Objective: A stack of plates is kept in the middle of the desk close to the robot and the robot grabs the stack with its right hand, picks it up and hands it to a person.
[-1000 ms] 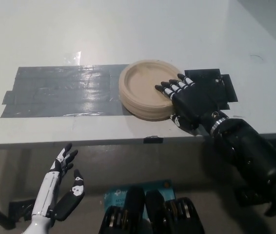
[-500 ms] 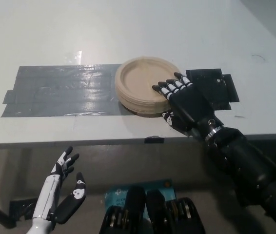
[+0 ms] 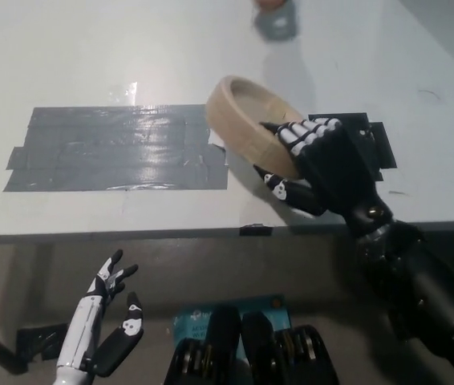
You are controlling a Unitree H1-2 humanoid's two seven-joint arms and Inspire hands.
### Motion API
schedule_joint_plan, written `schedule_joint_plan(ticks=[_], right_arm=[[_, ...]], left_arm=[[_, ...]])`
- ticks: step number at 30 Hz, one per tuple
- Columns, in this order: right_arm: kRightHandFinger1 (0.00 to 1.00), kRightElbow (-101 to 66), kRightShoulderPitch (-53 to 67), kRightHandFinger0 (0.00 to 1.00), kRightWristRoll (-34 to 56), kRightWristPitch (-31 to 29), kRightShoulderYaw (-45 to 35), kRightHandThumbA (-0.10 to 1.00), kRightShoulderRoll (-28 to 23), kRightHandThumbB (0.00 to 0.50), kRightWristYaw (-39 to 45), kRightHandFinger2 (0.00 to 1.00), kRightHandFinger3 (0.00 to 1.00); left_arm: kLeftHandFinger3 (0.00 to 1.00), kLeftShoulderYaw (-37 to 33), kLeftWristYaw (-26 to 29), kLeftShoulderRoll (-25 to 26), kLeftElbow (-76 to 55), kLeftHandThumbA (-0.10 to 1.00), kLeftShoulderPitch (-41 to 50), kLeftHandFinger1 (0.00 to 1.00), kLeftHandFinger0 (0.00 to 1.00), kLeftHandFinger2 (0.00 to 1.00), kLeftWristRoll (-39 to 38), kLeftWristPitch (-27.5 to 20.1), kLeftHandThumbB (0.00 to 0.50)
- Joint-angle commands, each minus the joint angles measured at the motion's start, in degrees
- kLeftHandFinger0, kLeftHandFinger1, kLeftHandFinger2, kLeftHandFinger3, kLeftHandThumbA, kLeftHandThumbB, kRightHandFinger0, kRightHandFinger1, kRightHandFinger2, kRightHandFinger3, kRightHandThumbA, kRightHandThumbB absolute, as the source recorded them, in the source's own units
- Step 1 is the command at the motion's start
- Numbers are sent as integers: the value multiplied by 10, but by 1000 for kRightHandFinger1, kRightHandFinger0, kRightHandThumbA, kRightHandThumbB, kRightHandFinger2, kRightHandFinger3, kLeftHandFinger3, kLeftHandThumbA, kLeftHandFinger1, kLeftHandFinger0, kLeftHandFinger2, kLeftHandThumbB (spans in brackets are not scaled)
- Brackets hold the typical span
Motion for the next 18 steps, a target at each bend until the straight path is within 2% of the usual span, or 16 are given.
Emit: schedule_joint_plan(ticks=[1,6,7,10,11,12,15,18], right_arm=[[71,-68,-13,0,-12,-19,-25,-100,-2,198,-50,682,766],[72,-94,-1,0,-18,-18,-31,-100,-1,183,-42,661,786],[62,-90,-5,0,-21,-22,-31,-100,0,203,-49,652,792],[52,-77,-21,0,-19,-28,-31,-100,2,209,-45,654,795],[104,-75,-23,0,-19,-29,-32,-100,2,223,-45,708,834],[69,-56,-37,0,-22,-26,-31,-100,5,224,-46,667,784],[50,-33,-54,0,-25,-25,-28,-100,11,219,-41,647,727],[25,34,-96,0,-36,-22,-22,-100,20,249,-62,631,700]], left_arm=[[1000,-5,-2,4,-10,213,16,1000,1000,883,3,-24,0],[1000,-7,-2,6,-13,229,19,1000,1000,869,6,-24,0],[1000,-6,-2,6,-10,236,17,1000,1000,861,4,-27,0],[1000,-6,-1,6,-6,236,13,1000,1000,856,3,-31,0],[1000,-5,-1,6,-5,230,11,1000,1000,856,3,-30,0],[1000,-5,-1,6,-5,229,10,1000,1000,856,3,-29,0],[1000,-4,0,2,-8,209,22,1000,1000,881,-3,-29,0],[1000,-5,1,2,-10,198,23,1000,1000,896,0,-31,0]])
